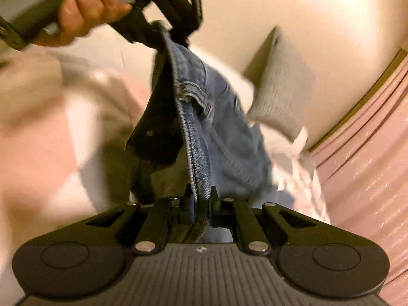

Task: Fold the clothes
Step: 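Lift the jeans by the waistband with both tools and shake them out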

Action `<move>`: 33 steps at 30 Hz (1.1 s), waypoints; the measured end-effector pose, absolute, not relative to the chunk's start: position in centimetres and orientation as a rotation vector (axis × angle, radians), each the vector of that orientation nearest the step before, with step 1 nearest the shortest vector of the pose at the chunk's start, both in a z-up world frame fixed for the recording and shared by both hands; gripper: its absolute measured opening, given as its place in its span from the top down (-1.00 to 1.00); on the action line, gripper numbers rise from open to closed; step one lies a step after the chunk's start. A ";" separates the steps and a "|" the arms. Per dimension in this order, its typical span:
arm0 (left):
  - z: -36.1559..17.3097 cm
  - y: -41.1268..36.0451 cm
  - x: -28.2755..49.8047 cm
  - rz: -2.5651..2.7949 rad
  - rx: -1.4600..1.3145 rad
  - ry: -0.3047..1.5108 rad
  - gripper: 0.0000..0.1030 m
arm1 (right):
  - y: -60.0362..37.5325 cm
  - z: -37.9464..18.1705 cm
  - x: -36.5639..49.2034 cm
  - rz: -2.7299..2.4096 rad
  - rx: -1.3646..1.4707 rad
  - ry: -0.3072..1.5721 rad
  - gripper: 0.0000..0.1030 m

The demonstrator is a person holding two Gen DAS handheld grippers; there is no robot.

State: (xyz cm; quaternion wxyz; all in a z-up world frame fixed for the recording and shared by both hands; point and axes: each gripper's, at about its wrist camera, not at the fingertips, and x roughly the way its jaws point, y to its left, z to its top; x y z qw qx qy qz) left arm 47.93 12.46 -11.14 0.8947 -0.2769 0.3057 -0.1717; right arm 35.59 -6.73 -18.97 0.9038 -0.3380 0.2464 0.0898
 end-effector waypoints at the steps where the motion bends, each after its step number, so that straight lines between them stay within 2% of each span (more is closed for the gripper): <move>1: -9.7 12.8 46.4 -0.358 -0.563 0.614 0.83 | -6.6 -17.6 33.8 0.200 -0.675 0.501 0.84; 7: -6.2 16.5 35.0 -0.274 -0.540 0.611 0.84 | -5.1 -11.6 22.2 0.317 -0.513 0.474 0.84; 12: -5.3 18.7 26.4 -0.229 -0.526 0.629 0.86 | -3.0 -9.4 12.9 0.432 -0.400 0.498 0.84; 17: -1.9 18.3 21.3 -0.302 -0.481 0.584 0.86 | -2.3 -7.7 6.6 0.441 -0.306 0.524 0.84; 22: 1.6 14.9 21.3 -0.447 -0.406 0.527 0.85 | -4.5 -4.7 4.6 0.331 -0.151 0.502 0.84; 33: 5.0 8.4 16.9 -0.532 -0.282 0.495 0.85 | -9.2 -3.3 -0.4 0.152 -0.038 0.449 0.84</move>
